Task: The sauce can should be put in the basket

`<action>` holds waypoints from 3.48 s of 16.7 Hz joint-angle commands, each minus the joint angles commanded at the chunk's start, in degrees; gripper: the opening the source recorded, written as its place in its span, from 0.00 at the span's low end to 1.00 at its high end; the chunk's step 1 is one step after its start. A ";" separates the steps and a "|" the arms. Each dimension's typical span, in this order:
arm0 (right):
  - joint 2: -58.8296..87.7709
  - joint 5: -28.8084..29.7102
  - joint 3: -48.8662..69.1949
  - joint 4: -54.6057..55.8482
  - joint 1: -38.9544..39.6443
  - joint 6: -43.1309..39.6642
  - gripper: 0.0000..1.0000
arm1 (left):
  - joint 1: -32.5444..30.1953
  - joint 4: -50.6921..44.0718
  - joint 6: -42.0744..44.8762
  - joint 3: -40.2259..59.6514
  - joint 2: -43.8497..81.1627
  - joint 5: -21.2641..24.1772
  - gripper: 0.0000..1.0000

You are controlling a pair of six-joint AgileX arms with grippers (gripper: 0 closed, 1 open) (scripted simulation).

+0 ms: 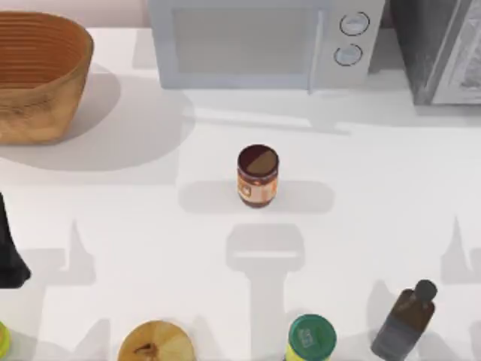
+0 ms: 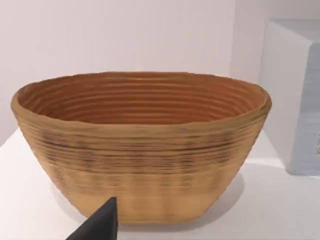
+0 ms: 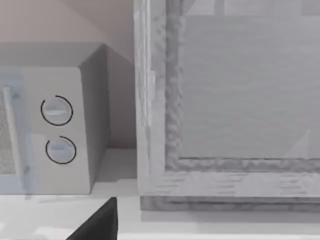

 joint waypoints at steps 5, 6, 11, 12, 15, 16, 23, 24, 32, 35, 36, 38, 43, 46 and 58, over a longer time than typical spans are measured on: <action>0.00 0.00 0.00 0.00 0.00 0.00 1.00 | 0.59 1.46 0.34 0.83 2.96 0.64 1.00; 0.00 0.00 0.00 0.00 0.00 0.00 1.00 | 0.82 2.52 0.59 1.47 5.03 1.25 1.00; 0.00 0.00 0.00 0.00 0.00 0.00 1.00 | 0.12 11.75 2.69 7.25 21.97 8.67 1.00; 0.00 0.00 0.00 0.00 0.00 0.00 1.00 | -0.37 14.04 3.18 8.72 26.08 10.77 1.00; 0.00 0.00 0.00 0.00 0.00 0.00 1.00 | -2.31 21.22 4.40 13.35 38.51 17.69 1.00; 0.00 0.00 0.00 0.00 0.00 0.00 1.00 | -2.97 23.59 4.67 14.88 42.57 19.98 1.00; 0.00 0.00 0.00 0.00 0.00 0.00 1.00 | -6.51 39.60 5.01 25.22 69.54 34.61 1.00; 0.00 0.00 0.00 0.00 0.00 0.00 1.00 | -6.72 41.90 4.88 26.71 73.38 36.41 1.00; 0.00 0.00 0.00 0.00 0.00 0.00 1.00 | -8.65 61.04 3.29 39.26 104.39 51.40 1.00; 0.00 0.00 0.00 0.00 0.00 0.00 1.00 | -9.78 68.16 2.57 43.99 115.48 57.31 1.00; 0.00 0.00 0.00 0.00 0.00 0.00 1.00 | -10.15 70.41 2.35 45.48 118.96 59.19 1.00; 0.00 0.00 0.00 0.00 0.00 0.00 1.00 | -10.81 74.64 1.99 48.29 125.55 62.69 1.00; 0.00 0.00 0.00 0.00 0.00 0.00 1.00 | -11.82 83.73 1.61 54.30 139.94 69.82 1.00; 0.00 0.00 0.00 0.00 0.00 0.00 1.00 | -12.20 86.66 1.63 56.24 144.49 72.16 1.00; 0.00 0.00 0.00 0.00 0.00 0.00 1.00 | -17.81 84.16 1.27 60.79 146.10 66.89 1.00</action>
